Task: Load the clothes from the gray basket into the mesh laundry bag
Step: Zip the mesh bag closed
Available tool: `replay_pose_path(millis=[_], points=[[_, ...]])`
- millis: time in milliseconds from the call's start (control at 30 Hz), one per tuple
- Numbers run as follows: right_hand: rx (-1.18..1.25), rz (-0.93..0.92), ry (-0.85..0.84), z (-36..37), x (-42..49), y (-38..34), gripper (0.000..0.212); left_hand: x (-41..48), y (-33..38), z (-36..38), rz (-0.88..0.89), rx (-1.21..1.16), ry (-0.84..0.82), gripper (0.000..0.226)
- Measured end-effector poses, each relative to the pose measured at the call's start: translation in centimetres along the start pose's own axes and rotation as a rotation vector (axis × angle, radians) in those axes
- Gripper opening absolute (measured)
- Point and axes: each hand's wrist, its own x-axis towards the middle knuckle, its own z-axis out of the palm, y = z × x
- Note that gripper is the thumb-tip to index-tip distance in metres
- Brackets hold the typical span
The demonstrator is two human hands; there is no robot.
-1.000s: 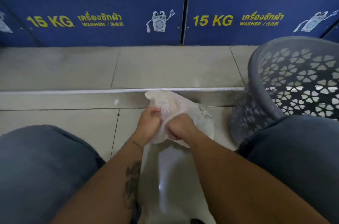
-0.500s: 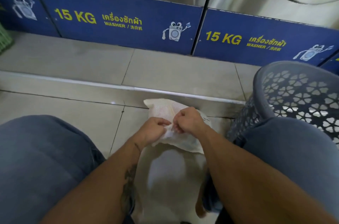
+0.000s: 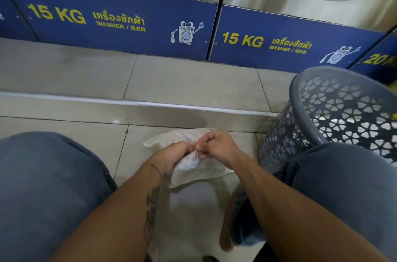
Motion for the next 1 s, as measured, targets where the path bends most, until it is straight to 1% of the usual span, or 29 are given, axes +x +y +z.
replay_pose_path(millis=[33,100,133,233,300,367,433,500,600,700,800,900,1000], points=[[-0.017,-0.011,-0.005,0.1,0.1,0.3,0.030,0.1,0.0,0.1,-0.001,0.042,0.044,0.016],[-0.080,-0.047,0.000,0.4,0.3,0.8,0.032,0.3,0.1,0.2,0.022,0.086,0.122,0.011],[-0.108,-0.065,0.008,0.5,0.3,1.0,0.032,0.5,0.2,0.3,0.014,0.082,0.110,0.012],[-0.145,-0.101,0.046,1.0,0.5,1.6,0.027,0.8,0.2,0.4,-0.067,0.012,-0.010,0.018],[-0.162,-0.118,0.048,1.1,0.6,1.7,0.021,1.0,0.1,0.2,-0.108,0.022,-0.024,0.020],[-0.184,-0.124,0.034,1.1,0.5,1.7,0.020,1.2,0.0,-0.1,-0.107,0.014,-0.021,0.016],[-0.233,-0.125,0.021,1.1,0.4,1.9,0.017,1.5,0.0,-0.6,-0.068,-0.027,0.030,0.012],[-0.275,-0.110,0.015,1.1,0.2,2.0,0.015,1.6,0.0,-1.0,-0.033,-0.033,0.089,0.019],[-0.257,-0.107,0.038,1.0,0.1,1.9,0.021,1.8,0.1,-1.1,0.034,-0.031,0.183,0.030],[-0.117,-0.044,0.057,1.2,0.3,1.3,0.022,1.8,0.3,-0.8,0.085,-0.017,0.232,0.024],[0.015,0.091,0.001,1.7,0.5,1.1,0.018,1.6,0.3,-0.8,0.101,0.020,0.254,0.023],[-0.016,0.165,-0.009,1.8,0.8,1.2,0.017,1.7,0.1,-0.9,0.113,0.029,0.273,0.026],[-0.251,0.182,-0.037,1.7,0.9,1.5,0.013,2.0,-0.1,-0.9,0.132,0.030,0.280,0.029]])
